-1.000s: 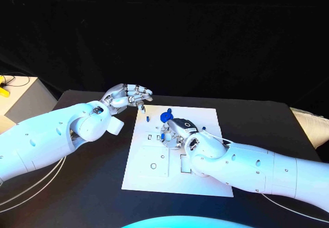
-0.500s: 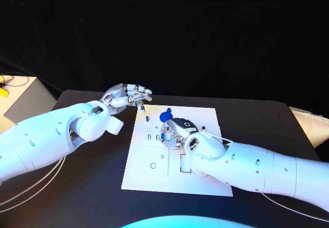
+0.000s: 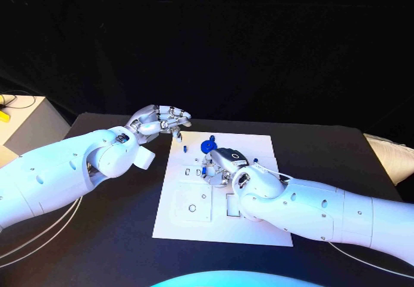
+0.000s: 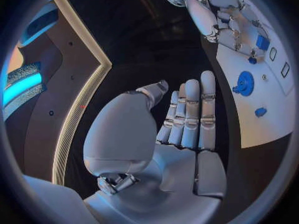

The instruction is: Assemble the parts on the task board

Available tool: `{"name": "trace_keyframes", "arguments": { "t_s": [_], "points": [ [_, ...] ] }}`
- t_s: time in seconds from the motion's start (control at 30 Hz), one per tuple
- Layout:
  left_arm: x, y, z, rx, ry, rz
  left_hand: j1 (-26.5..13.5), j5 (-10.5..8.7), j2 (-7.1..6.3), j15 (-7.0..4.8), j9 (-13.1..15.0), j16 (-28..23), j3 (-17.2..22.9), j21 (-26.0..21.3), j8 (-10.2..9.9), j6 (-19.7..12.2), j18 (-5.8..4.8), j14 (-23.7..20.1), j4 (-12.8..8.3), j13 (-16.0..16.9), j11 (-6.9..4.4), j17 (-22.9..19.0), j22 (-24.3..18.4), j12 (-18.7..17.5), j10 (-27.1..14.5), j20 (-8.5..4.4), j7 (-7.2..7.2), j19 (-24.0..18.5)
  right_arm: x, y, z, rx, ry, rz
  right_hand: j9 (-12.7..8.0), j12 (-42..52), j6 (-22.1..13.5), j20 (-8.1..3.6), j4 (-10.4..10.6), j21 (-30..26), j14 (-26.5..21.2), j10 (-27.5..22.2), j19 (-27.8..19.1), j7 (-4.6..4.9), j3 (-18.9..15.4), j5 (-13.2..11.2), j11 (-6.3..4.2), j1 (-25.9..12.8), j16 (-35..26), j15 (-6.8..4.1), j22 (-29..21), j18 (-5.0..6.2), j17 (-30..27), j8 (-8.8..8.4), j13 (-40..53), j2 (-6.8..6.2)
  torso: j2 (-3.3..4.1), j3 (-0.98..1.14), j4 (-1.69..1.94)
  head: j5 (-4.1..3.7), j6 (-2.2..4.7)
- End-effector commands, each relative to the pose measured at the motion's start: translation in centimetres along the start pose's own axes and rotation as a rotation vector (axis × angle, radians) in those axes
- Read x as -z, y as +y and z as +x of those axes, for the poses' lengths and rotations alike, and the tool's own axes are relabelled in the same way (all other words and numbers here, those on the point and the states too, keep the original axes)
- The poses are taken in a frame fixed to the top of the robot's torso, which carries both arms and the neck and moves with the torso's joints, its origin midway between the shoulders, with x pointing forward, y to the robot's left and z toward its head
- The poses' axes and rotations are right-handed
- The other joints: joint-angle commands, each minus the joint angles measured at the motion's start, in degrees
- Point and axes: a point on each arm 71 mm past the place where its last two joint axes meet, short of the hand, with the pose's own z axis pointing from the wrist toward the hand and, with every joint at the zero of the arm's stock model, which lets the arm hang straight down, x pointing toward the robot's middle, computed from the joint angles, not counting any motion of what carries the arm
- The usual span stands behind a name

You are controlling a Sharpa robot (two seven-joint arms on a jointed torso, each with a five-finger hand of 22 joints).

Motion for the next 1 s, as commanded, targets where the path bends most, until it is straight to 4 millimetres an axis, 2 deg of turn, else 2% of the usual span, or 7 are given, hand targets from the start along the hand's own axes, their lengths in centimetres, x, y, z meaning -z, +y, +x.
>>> {"name": "trace_keyframes", "arguments": {
  "t_s": [0.03, 0.13, 0.4, 0.57, 0.67, 0.93, 1.0],
  "points": [
    [-0.1, -0.1, 0.3, 0.008, 0.024, 0.007, -0.5, 0.20, 0.02, 0.05, 0.1, -0.2, 0.3, 0.4, -0.1, -0.1, 0.85, 0.4, -0.1, 0.1, -0.11, 0.1, 0.1, 0.0, 0.0, -0.12, 0.84, -0.2, 0.0, 0.1, 0.0, 0.008, -0.004, -0.013, -0.1, -0.4, -0.7, 0.11, 0.4, -0.3, 4.2, 1.4, 2.2, 0.12, -0.7, -1.5, 0.47, -0.8, -0.4, 0.39, 6.9, 0.53, 8.1, -0.06, 10.7, -0.35, -0.02, 0.04, -0.04, 0.09, -0.01],
    [-0.1, -0.1, 0.3, 0.008, 0.025, 0.007, -0.5, 0.20, 0.02, 0.05, 0.1, -0.2, 0.3, 0.4, -0.1, -0.1, 0.85, 0.4, -0.1, 0.1, -0.11, 0.1, 0.1, 0.0, 0.0, -0.12, 0.84, -0.2, 0.0, 0.1, 0.0, 0.007, -0.007, -0.012, -0.2, -0.4, -1.0, 0.19, 1.3, -0.4, 4.2, 1.4, 2.2, 0.14, -1.7, -4.6, 0.52, -1.1, -0.4, 0.44, 6.9, 0.54, 8.1, 0.13, 10.7, -0.21, -0.03, 0.02, -0.05, 0.08, 0.05],
    [-0.1, 0.0, 0.3, 0.009, 0.026, 0.007, -0.5, 0.20, 0.02, 0.05, 0.1, -0.2, 0.3, 0.4, -0.1, -0.1, 0.85, 0.4, -0.1, 0.1, -0.11, 0.1, 0.1, 0.0, 0.0, -0.12, 0.84, -0.2, 0.1, 0.1, -0.2, -0.003, -0.031, -0.015, -0.3, -0.6, -1.8, 0.24, 2.6, -0.6, 4.2, 1.1, 2.2, 0.17, -4.0, -6.1, 0.56, -1.3, -0.5, 0.47, 6.8, 0.58, 8.1, 0.20, 10.4, -0.50, 0.00, 0.05, 0.01, 0.00, 0.06],
    [-0.1, 0.0, 0.3, 0.009, 0.027, 0.006, -0.5, 0.20, 0.00, 0.05, 0.1, -0.3, 0.3, 0.4, -0.2, -0.2, 0.85, 0.4, -0.1, 0.1, -0.10, 0.1, 0.1, 0.0, 0.0, -0.12, 0.84, -0.3, 0.2, 0.1, -0.5, -0.013, -0.055, -0.022, -0.7, -0.9, -3.5, 0.38, 7.0, -0.6, 4.3, 0.8, 2.3, 0.42, -12.4, -6.2, 0.78, -0.7, -0.4, 0.67, 7.0, 0.55, 8.3, 0.29, 10.2, 0.15, -0.05, 0.06, 0.01, -0.04, 0.18],
    [-0.2, 0.1, 0.3, 0.008, 0.026, 0.003, -0.5, 0.20, 0.00, 0.05, 0.1, -0.3, 0.3, 0.4, -0.2, -0.2, 0.85, 0.4, -0.1, 0.1, -0.10, 0.1, 0.1, 0.0, 0.0, -0.12, 0.84, -0.3, 0.4, 0.1, -0.6, -0.022, -0.069, -0.028, -1.3, -1.3, -5.0, 0.78, 12.8, -0.8, 4.3, 0.4, 2.3, 0.95, -21.8, -6.8, 1.31, 3.0, -0.4, 1.11, 7.1, 0.56, 8.4, -0.07, 9.9, 1.70, -0.08, 0.07, 0.03, -0.10, 0.25],
    [-0.4, 0.4, 0.2, -0.017, 0.016, -0.018, -0.9, 0.21, -0.13, -0.31, 0.2, 1.1, -0.1, 1.0, -0.2, -0.4, 0.90, 1.6, -0.3, 1.3, -0.66, 1.1, 0.3, 2.2, 2.1, -0.30, 0.50, 0.1, 0.8, 0.0, -2.5, -0.091, -0.134, -0.086, -1.7, -1.3, -6.0, 1.02, 12.9, -1.0, 4.2, 0.3, 2.3, 1.33, -26.1, -4.8, 1.61, 3.2, -0.5, 1.37, 7.0, 0.60, 8.3, -0.43, 9.8, 3.32, -0.27, 0.00, 0.03, -0.23, 0.69],
    [-0.4, 0.6, 0.0, -0.035, 0.006, -0.038, -0.9, 0.18, 0.00, -0.93, 0.6, 6.3, -0.8, 1.8, 0.2, 0.2, 0.92, 4.9, -0.7, 3.8, -1.42, 6.5, 0.6, 6.1, 3.2, -0.82, -0.11, 0.6, 0.7, -0.3, -3.8, -0.146, -0.141, -0.120, -1.6, -1.2, -5.2, 1.01, 12.6, -1.3, 4.2, 0.4, 2.2, 1.12, -25.4, -3.7, 1.47, 4.6, -0.5, 1.28, 6.8, 0.68, 8.3, 0.21, 10.0, 4.85, -0.37, -0.04, -0.09, -0.29, 0.83]
  ]
}}
